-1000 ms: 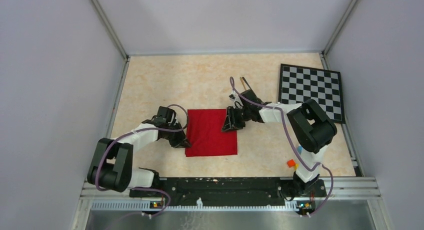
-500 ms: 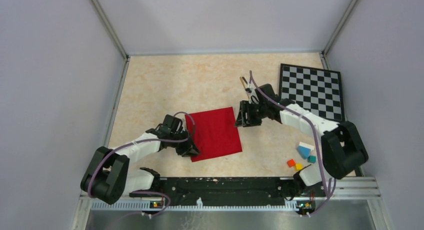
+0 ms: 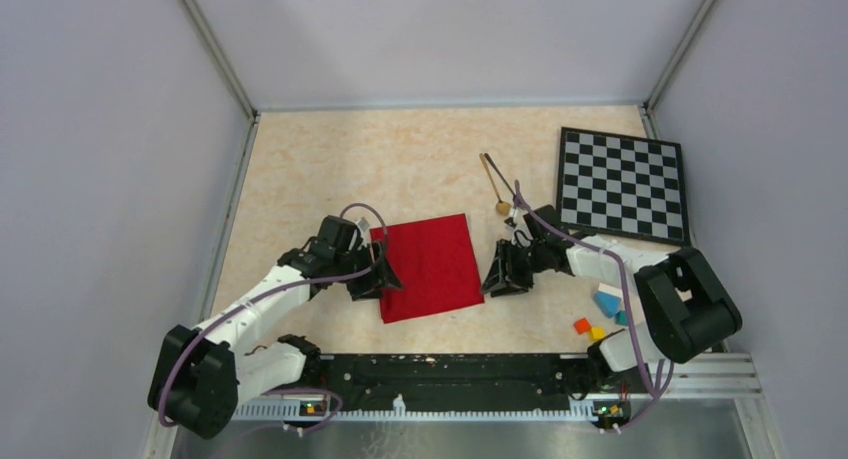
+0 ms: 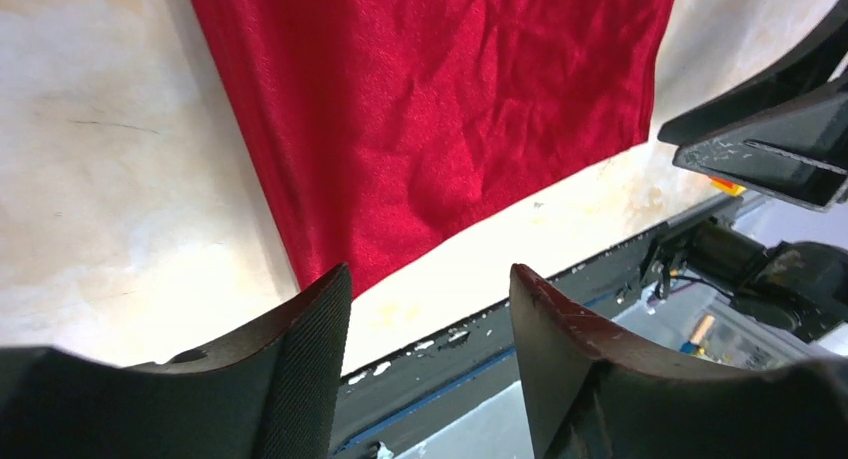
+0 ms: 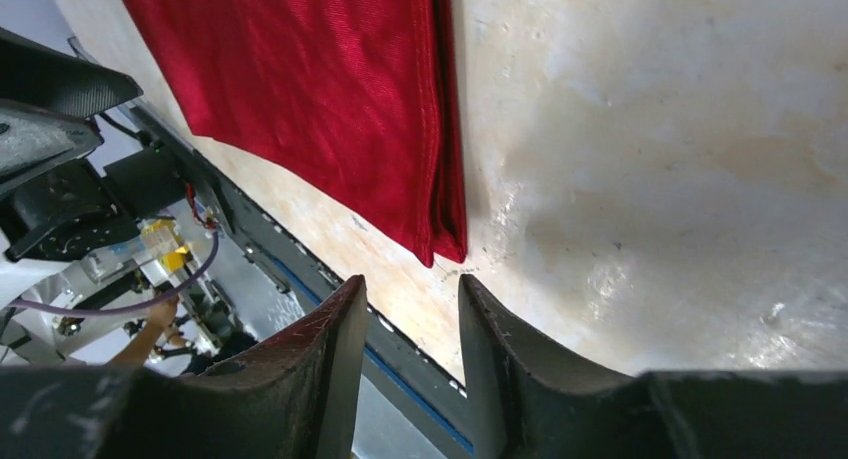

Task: Fold the napkin into a case and place the utensils inside
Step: Smooth out the square-folded napkin at the center of the board, then pick up the square-folded napkin from the center of the board.

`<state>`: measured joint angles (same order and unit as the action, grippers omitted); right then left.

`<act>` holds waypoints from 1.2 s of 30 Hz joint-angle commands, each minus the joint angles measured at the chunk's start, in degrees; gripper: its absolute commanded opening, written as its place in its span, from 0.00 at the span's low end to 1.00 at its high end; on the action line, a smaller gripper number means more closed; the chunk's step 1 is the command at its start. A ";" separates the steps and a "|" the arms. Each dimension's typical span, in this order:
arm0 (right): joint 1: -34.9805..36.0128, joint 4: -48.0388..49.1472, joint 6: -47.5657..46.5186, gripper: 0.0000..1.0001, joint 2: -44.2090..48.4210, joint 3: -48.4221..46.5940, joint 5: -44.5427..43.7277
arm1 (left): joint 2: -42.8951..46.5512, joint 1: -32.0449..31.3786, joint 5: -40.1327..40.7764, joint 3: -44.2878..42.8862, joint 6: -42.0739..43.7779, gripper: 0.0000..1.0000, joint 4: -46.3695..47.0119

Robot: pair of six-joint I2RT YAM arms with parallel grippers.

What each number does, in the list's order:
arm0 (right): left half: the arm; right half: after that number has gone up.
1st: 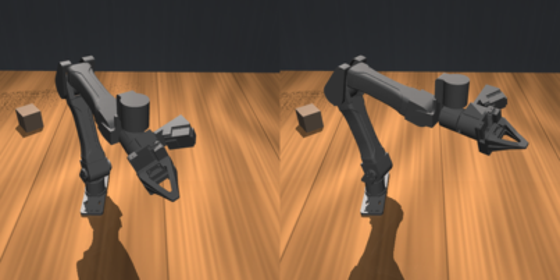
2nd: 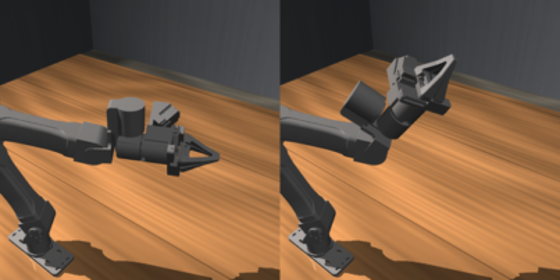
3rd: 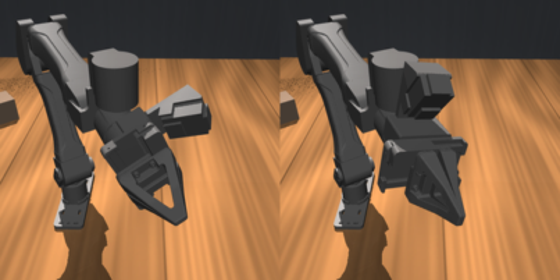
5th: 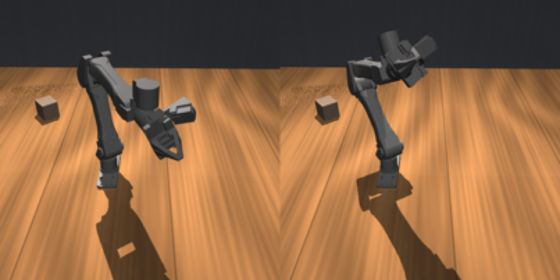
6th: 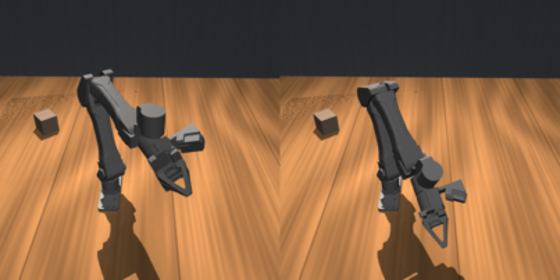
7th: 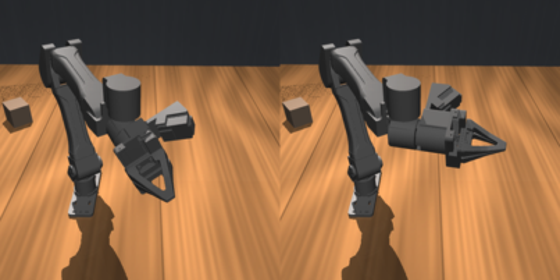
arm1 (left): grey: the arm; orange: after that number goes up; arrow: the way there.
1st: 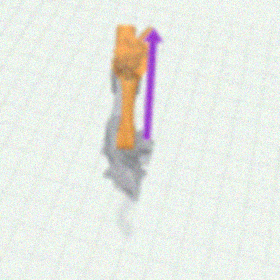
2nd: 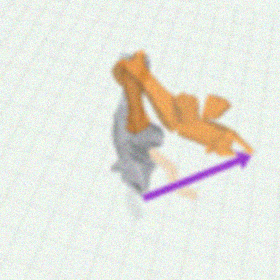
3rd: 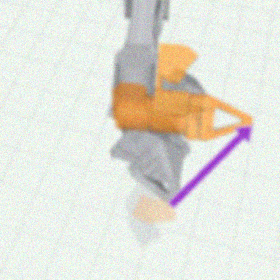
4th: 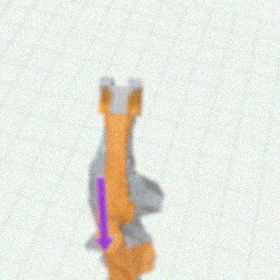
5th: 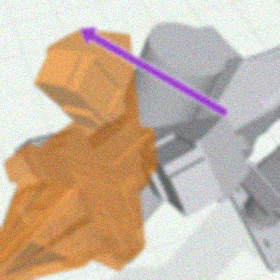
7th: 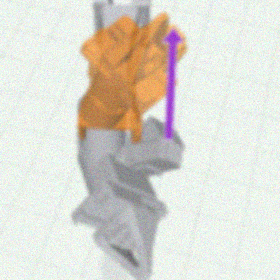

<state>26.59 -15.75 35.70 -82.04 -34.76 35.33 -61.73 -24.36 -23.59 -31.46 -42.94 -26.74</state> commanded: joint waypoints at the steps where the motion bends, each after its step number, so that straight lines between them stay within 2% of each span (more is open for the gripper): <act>1: 0.56 6.01 2.10 0.37 -1.48 0.22 2.58 | 0.26 0.49 5.98 -2.60 2.46 0.66 -4.97; 16: 2.48 10.48 3.91 0.27 -4.60 1.75 3.47 | 0.92 0.81 6.17 -2.64 2.46 0.68 -4.62; 26: 2.74 8.29 3.98 0.09 -2.97 0.83 2.12 | 1.10 0.82 6.01 -1.24 2.02 0.64 -4.31; 33: 2.77 5.37 3.34 0.07 -1.00 -0.76 1.40 | -1.19 0.83 4.50 -0.41 1.70 0.59 -4.80; 36: 2.82 4.26 3.18 0.07 -0.31 -1.33 1.38 | -1.00 0.83 4.70 -0.50 1.54 0.61 -5.37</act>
<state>28.77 -9.85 39.57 -84.86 -33.15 37.17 -62.76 -23.70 -18.57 -32.14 -41.45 -31.64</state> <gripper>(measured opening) 0.069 0.594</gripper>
